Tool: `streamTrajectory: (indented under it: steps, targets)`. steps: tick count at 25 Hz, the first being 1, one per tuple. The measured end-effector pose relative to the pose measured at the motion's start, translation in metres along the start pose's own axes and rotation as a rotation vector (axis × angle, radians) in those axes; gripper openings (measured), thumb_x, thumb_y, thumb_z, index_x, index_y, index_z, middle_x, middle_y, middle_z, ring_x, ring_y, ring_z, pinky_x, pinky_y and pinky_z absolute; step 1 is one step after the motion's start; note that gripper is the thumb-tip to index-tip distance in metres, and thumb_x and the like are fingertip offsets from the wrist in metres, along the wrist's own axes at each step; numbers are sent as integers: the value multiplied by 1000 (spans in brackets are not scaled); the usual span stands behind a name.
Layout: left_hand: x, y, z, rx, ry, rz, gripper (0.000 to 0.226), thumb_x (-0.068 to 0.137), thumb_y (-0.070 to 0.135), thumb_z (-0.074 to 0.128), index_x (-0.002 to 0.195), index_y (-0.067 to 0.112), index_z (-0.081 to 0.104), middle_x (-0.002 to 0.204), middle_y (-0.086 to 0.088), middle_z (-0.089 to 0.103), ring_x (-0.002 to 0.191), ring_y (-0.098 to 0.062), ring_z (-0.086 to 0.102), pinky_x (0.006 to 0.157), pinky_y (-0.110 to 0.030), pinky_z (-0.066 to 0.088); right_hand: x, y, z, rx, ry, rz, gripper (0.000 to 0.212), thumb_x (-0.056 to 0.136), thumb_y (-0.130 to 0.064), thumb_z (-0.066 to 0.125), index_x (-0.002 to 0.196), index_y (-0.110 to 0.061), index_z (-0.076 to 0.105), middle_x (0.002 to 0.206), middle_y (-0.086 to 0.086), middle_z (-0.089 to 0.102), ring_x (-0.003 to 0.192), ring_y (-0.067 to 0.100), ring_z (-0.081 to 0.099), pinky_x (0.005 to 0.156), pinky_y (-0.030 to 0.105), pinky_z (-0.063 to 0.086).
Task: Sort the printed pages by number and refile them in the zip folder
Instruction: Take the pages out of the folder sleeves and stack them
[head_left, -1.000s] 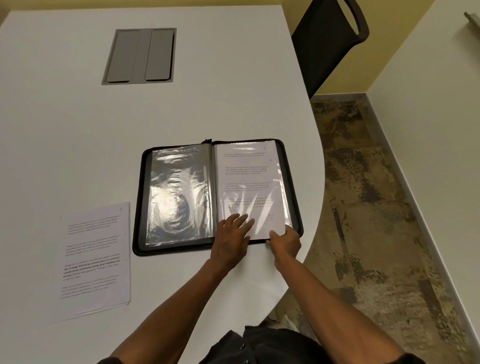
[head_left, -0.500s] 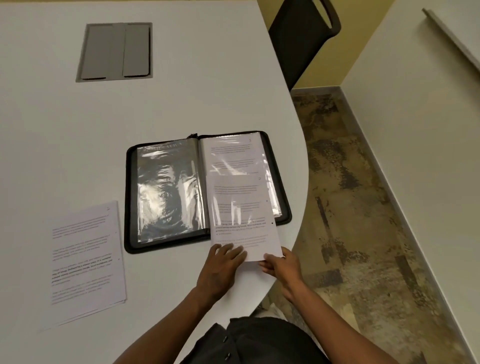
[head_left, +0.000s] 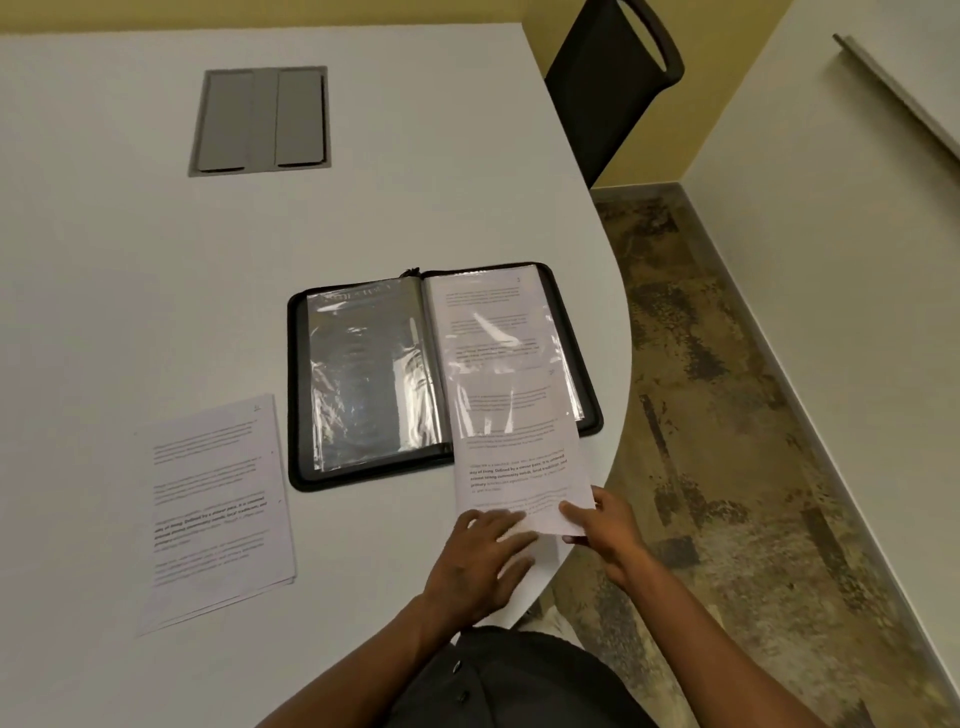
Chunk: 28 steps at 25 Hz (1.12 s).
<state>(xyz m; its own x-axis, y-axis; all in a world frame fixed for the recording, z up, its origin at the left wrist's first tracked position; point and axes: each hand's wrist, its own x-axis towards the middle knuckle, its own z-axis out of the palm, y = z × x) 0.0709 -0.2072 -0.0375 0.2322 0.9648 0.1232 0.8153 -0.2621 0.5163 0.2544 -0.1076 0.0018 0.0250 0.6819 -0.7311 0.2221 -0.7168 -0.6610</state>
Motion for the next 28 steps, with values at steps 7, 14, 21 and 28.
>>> streamTrajectory:
  steps: [7, 14, 21, 28]
  targets:
    - [-1, -2, -37, -634, 104, -841, 62, 89, 44, 67, 143, 29, 41, 143, 6, 48, 126, -14, 50, 107, -34, 43, -60, 24, -4, 169, 15, 73, 26, 89, 2, 70, 112, -10, 65, 110, 9, 74, 96, 29, 73, 64, 33, 61]
    - [-1, -21, -68, -1242, -73, -1122, 67, 87, 1, 70, 143, 24, 43, 124, -8, 64, 103, -28, 68, 89, -49, 58, -118, 21, -8, 228, -34, 69, 27, 88, -1, 70, 115, -4, 64, 108, 12, 76, 97, 31, 74, 79, 43, 62]
    - [-46, -24, -127, -1043, 50, -956, 62, 88, 18, 73, 137, 44, 45, 121, 7, 63, 103, -16, 67, 83, -39, 61, -139, -8, 18, 134, -162, 72, 21, 96, -10, 62, 116, -3, 65, 106, 14, 76, 92, 34, 75, 67, 39, 62]
    - [-133, -60, -177, -850, 303, -991, 37, 84, 21, 78, 110, 45, 65, 118, 16, 64, 95, -10, 68, 80, -32, 61, -136, -18, 104, -306, -253, -226, 22, 94, -15, 68, 113, -25, 65, 97, -2, 78, 89, 19, 75, 84, 51, 61]
